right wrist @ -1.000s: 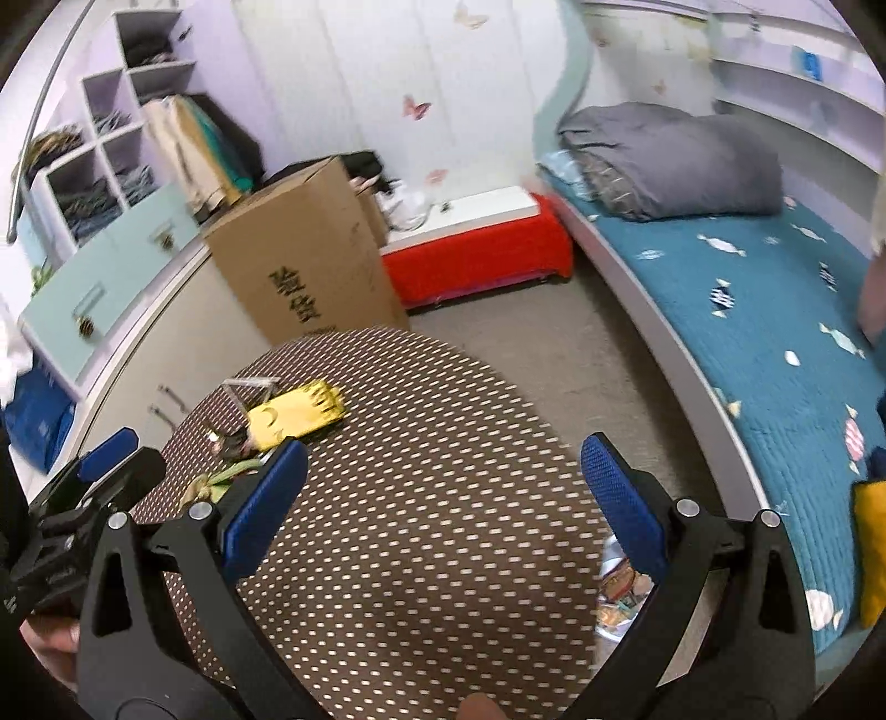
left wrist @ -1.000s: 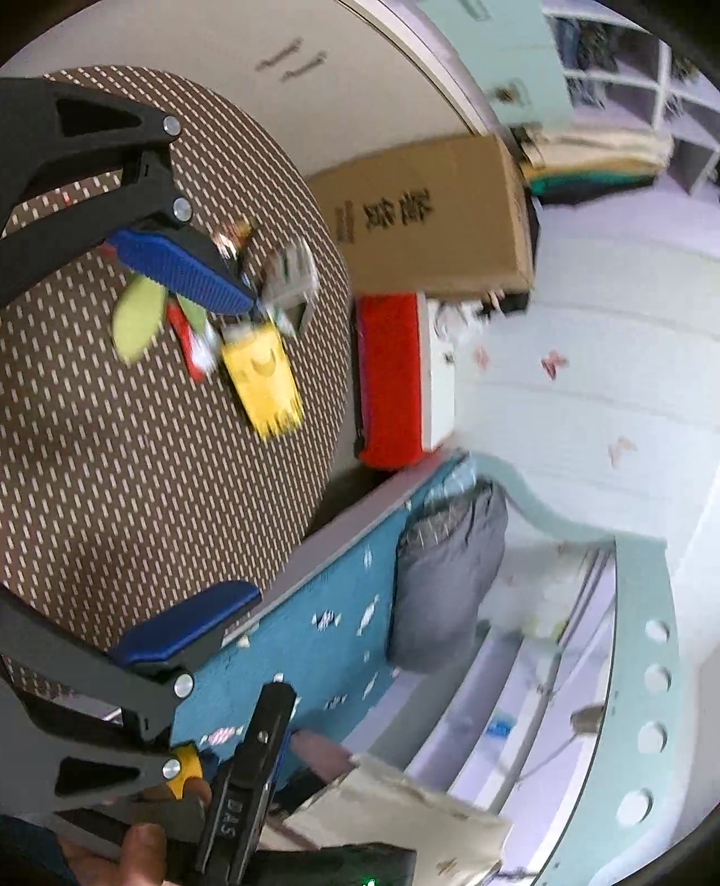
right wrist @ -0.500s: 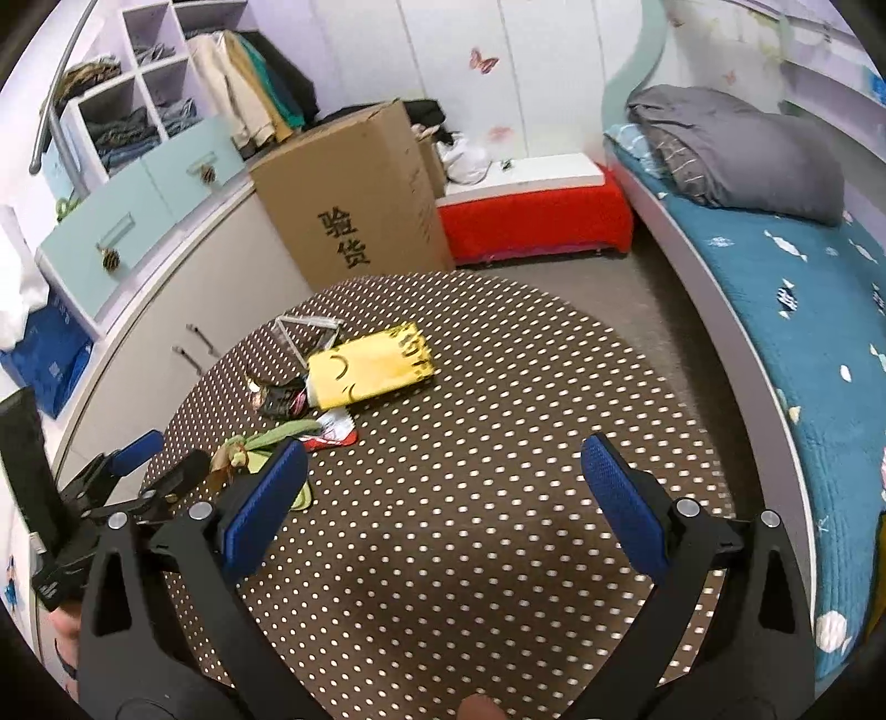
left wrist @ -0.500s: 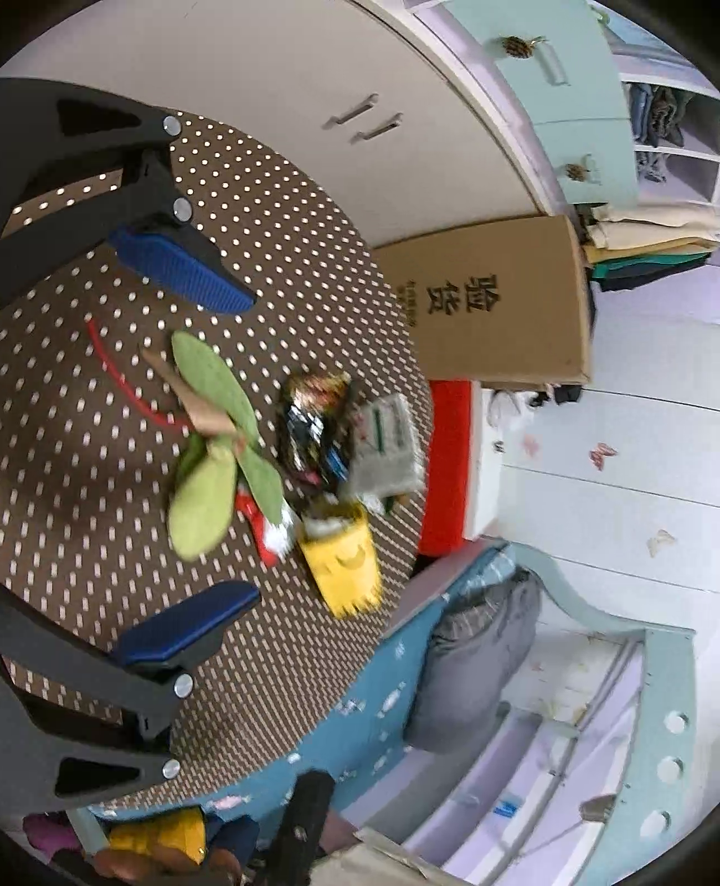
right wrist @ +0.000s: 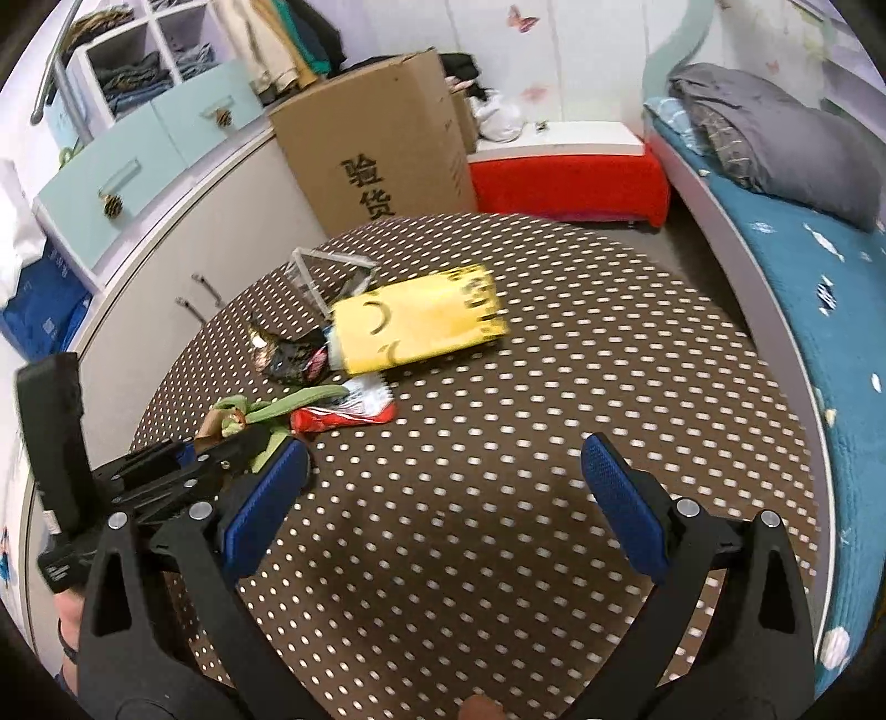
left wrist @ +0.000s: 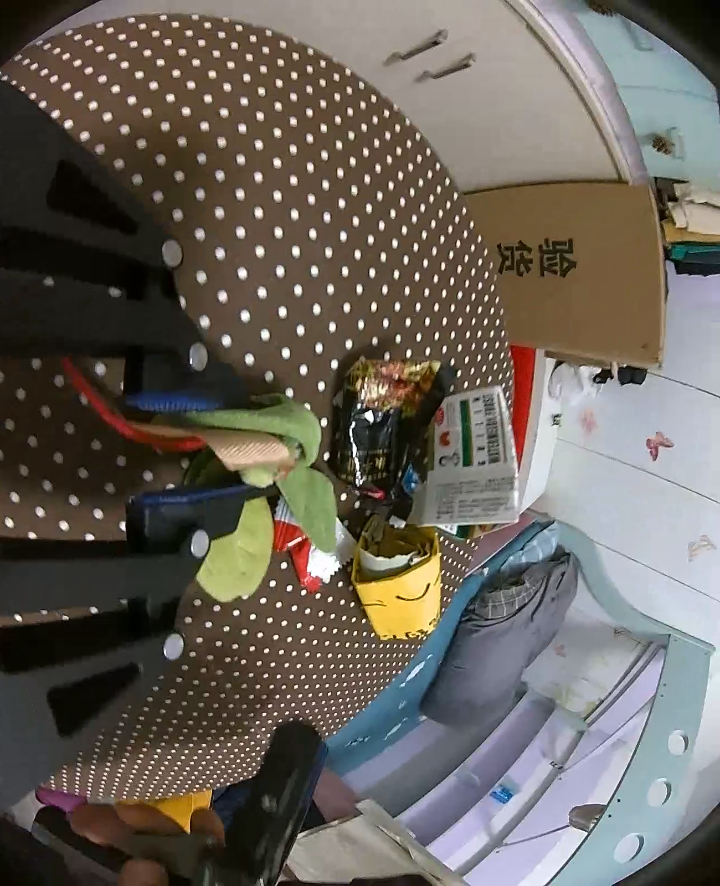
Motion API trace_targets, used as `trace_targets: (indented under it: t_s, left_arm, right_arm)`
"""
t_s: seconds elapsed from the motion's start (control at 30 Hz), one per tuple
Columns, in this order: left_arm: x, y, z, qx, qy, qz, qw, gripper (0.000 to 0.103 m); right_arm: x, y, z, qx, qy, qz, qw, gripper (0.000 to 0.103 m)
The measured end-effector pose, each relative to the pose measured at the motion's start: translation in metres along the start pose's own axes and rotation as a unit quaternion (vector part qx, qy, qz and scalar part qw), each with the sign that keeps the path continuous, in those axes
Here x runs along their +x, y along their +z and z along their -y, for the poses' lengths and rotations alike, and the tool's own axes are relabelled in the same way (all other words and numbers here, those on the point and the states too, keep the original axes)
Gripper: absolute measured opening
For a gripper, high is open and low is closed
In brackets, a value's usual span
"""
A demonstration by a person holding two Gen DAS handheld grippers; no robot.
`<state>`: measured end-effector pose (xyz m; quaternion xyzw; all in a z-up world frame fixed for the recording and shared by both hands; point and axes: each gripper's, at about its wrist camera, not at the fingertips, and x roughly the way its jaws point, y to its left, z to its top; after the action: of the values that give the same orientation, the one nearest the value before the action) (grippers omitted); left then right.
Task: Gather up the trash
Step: 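Grasp the green leaf-shaped item with the left gripper while the right gripper grasps the red-white wrapper, then carry the green item and red-white wrapper with both grippers down to the grey bin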
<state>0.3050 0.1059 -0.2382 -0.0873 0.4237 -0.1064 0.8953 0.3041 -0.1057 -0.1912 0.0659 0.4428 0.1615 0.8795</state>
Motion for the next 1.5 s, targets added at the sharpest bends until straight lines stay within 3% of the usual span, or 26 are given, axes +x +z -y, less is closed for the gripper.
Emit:
trace_targets:
  t_s: [0.23,0.43,0.57,0.6,0.67,0.97,1.17,1.5]
  left_arm:
    - [-0.027,-0.011,-0.030,-0.030,0.021,0.021,0.9991,0.019]
    - [-0.047,-0.020,-0.052,-0.055,0.038,0.029,0.9974,0.019]
    - [-0.053,-0.025,-0.061,-0.064,0.040,0.030,0.9967,0.019]
    - [-0.054,-0.025,-0.062,-0.064,0.040,0.031,0.9967,0.019]
    - [-0.051,-0.022,-0.060,-0.064,0.039,0.031,0.9967,0.019]
    - [-0.053,-0.019,-0.053,-0.062,0.028,0.036,0.9970,0.019]
    - [-0.063,-0.018,-0.039,-0.054,0.020,0.047,0.9973,0.019]
    - [-0.082,-0.003,0.020,-0.010,-0.011,0.066,0.9977,0.019]
  right_arm:
    - [0.039,0.000,-0.039,-0.045,0.021,-0.020,0.999,0.097]
    - [0.064,0.001,-0.065,-0.080,0.018,-0.006,0.997,0.092]
    - [0.075,-0.002,-0.076,-0.111,0.000,-0.004,0.994,0.075]
    - [0.075,-0.002,-0.078,-0.117,-0.007,-0.002,0.993,0.058]
    - [0.076,-0.003,-0.080,-0.122,-0.011,0.000,0.992,0.042]
    - [0.065,-0.014,-0.078,-0.148,0.012,-0.015,0.989,0.023]
    - [0.041,-0.023,-0.063,-0.121,0.044,-0.010,0.992,0.022]
    - [-0.038,-0.021,-0.015,-0.070,0.063,0.053,0.994,0.022]
